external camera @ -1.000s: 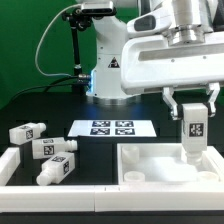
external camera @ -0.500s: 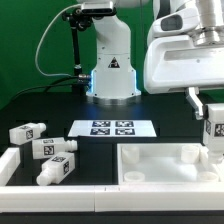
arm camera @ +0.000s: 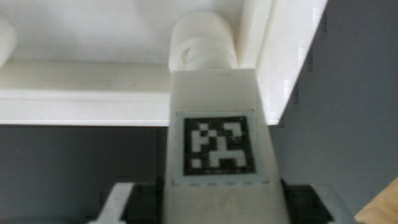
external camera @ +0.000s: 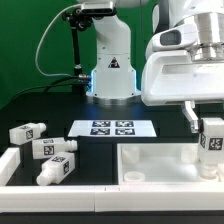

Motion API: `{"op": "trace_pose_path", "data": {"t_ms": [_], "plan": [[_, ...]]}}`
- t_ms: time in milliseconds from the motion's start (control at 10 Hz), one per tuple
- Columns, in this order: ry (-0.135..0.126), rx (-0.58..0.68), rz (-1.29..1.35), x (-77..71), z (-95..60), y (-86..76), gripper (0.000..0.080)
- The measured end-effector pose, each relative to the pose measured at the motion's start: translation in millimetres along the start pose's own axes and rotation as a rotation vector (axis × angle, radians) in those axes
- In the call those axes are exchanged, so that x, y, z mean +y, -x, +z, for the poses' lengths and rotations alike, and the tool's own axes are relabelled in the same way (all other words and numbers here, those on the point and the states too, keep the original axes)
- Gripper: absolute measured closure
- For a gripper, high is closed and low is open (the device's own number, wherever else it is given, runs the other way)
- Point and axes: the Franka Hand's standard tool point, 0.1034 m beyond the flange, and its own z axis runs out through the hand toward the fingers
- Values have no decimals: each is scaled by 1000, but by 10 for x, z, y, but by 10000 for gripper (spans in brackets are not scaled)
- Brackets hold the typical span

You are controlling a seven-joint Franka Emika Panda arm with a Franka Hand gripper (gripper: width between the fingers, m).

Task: Assemble one leg

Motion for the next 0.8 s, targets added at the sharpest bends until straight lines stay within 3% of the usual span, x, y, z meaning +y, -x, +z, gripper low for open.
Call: {"op": "trace_pose_path", "data": {"t_ms": [800], "plan": [[10,5,-1,51,108,59,512]]}}
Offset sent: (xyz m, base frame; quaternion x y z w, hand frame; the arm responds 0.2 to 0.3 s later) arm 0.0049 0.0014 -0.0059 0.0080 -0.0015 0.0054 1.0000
